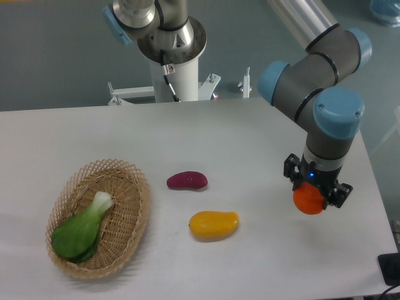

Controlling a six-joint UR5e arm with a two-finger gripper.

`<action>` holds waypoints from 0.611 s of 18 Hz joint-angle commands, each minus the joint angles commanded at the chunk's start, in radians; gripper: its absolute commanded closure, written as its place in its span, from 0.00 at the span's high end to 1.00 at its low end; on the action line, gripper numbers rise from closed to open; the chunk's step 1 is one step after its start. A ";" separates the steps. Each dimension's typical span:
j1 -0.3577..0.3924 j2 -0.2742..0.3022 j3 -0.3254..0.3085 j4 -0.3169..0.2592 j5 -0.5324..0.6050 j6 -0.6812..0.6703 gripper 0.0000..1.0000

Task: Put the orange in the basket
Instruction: 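Lift the held orange with the gripper and start moving toward the basket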

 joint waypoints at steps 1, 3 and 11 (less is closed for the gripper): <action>-0.002 0.000 0.000 0.000 0.000 -0.003 0.51; -0.009 0.000 -0.002 0.000 0.000 -0.014 0.51; -0.061 -0.006 0.003 0.000 0.005 -0.123 0.53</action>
